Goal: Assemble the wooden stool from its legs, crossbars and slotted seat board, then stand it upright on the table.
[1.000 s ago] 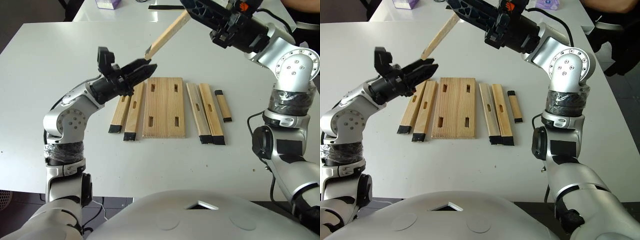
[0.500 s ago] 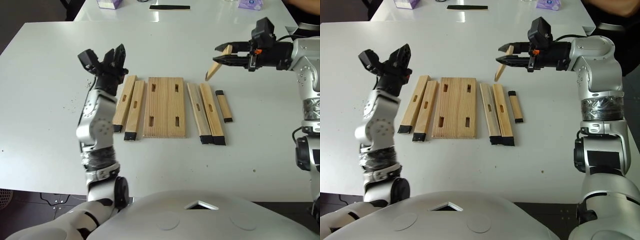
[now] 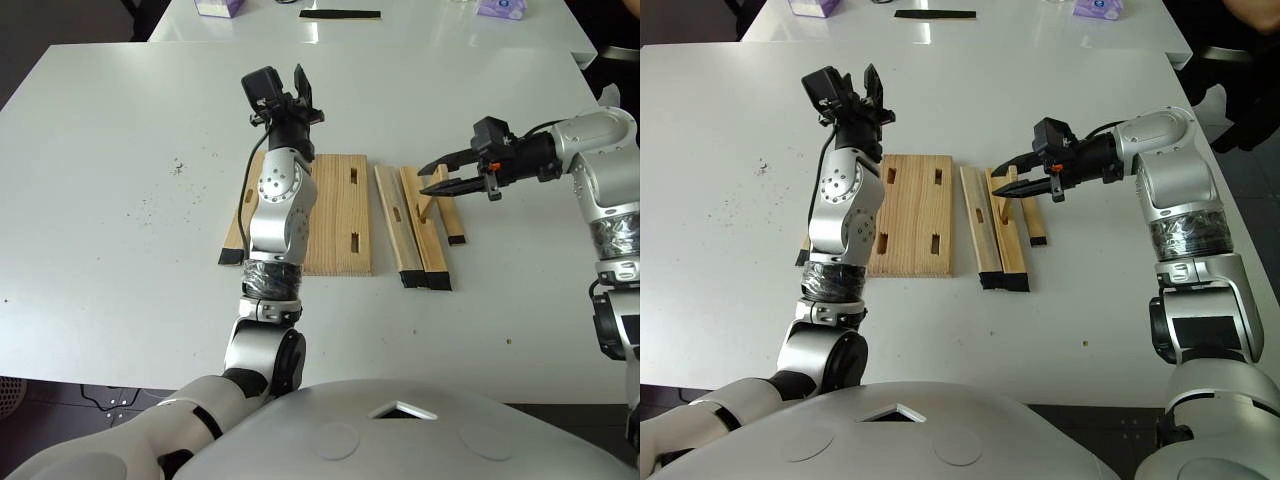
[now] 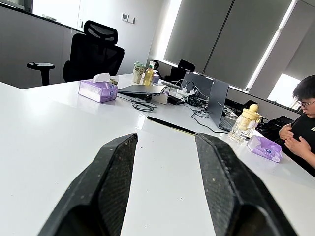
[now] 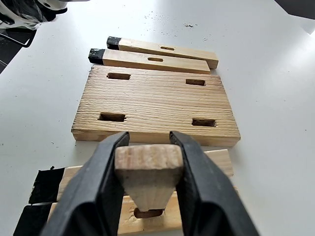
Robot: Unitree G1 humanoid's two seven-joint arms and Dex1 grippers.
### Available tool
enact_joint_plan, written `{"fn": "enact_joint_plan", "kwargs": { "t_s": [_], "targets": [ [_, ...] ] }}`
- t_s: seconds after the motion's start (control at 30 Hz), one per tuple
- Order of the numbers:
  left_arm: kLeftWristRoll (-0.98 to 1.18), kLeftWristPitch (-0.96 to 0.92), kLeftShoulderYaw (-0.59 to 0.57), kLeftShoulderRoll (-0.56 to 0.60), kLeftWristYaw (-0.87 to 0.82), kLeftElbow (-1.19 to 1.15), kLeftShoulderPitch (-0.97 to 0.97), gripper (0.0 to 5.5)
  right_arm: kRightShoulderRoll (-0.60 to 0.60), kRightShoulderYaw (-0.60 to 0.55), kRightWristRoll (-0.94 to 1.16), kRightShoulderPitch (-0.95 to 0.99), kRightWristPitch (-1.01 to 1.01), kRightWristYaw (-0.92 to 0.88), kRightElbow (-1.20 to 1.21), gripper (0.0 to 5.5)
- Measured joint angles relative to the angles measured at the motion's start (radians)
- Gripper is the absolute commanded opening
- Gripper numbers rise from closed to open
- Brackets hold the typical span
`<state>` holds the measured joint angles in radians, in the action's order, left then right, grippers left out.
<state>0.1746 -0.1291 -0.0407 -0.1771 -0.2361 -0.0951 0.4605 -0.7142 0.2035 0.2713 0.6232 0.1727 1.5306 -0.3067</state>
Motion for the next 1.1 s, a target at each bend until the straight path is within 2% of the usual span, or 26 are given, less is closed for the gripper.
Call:
{"fn": "enact_joint_plan", "kwargs": {
  "t_s": [0.6, 1.1],
  "targets": [
    [0.023, 0.012, -0.012, 0.001, 0.035, -0.021, 0.0, 2.2, -0.025, -0.016, 0.001, -0.02, 0.02, 0.008, 0.008, 1.3],
    [0.026, 0.014, -0.01, 0.0, 0.062, -0.037, 0.002, 2.2, 0.019, -0.009, -0.009, -0.009, -0.028, 0.012, -0.105, 1.3]
  ]
}}
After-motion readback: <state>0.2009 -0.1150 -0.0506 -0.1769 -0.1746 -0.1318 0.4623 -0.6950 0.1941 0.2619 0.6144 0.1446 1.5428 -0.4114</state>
